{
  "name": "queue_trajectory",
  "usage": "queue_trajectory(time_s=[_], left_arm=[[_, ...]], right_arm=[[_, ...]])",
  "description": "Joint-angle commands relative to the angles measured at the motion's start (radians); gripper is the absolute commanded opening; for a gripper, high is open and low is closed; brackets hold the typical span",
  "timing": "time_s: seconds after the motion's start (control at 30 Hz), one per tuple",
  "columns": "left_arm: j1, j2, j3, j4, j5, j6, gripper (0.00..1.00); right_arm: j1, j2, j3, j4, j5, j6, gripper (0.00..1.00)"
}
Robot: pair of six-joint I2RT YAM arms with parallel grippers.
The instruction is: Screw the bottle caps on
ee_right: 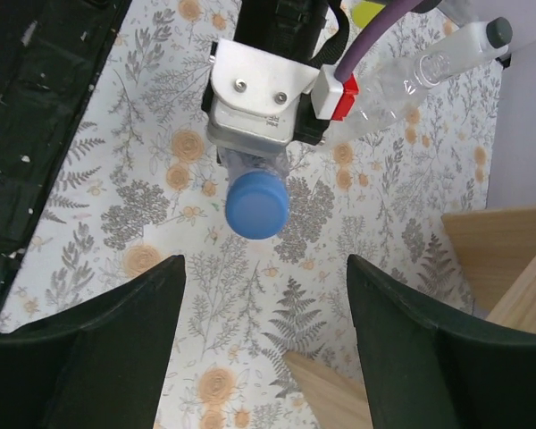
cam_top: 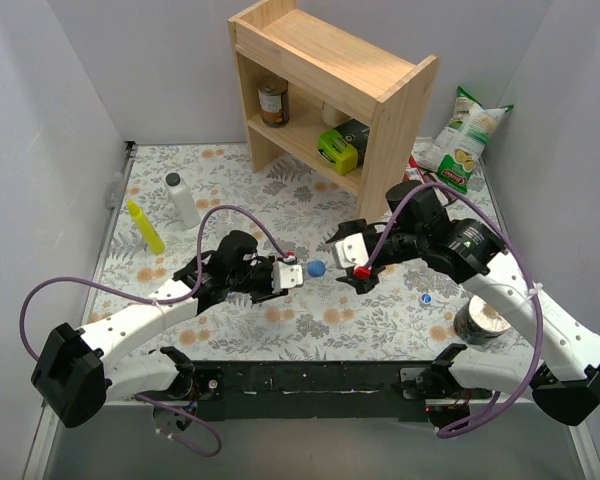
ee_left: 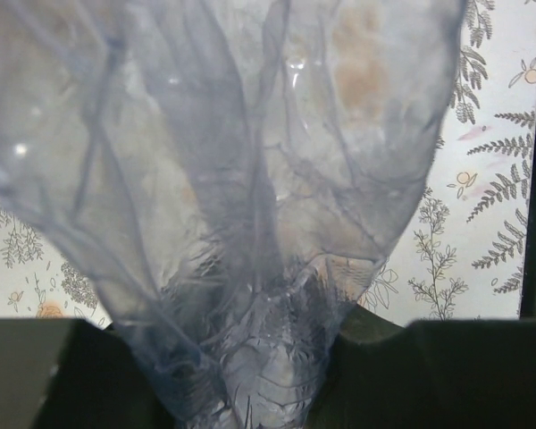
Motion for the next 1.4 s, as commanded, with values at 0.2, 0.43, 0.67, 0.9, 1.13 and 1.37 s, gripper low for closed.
queue_trajectory(time_s=[0.2, 0.43, 0.67, 0.9, 1.13, 1.37], left_arm=[[0.003, -0.048, -0.011, -0.040, 0.074, 0.054, 0.00], [0.003, -0.043, -0.010, -0.025, 0.085, 0.047, 0.00], [0.003, -0.039, -0.008, -0.019, 0.088, 0.048, 0.00], [0.003, -0.034, -0.010, -0.013, 0.086, 0.054, 0.00], [0.003, -0.028, -0.014, 0.124, -0.007, -0.072, 0.00], [0.003, -0.019, -0.040, 0.266, -0.176, -0.173, 0.00]], right_arm=[[0.120, 0.060, 0.015, 0.007, 0.065, -0.156, 0.71], [0.193, 0.071, -0.005, 0.038, 0.103, -0.144, 0.58], [0.197, 0.096, -0.005, 0.029, 0.123, -0.153, 0.49], [0.197, 0.109, -0.014, 0.017, 0.146, -0.175, 0.38], [0.171, 0.243, 0.105, -0.052, 0.104, 0.056, 0.01], [0.059, 0.338, 0.181, 0.050, -0.002, 0.648, 0.01]])
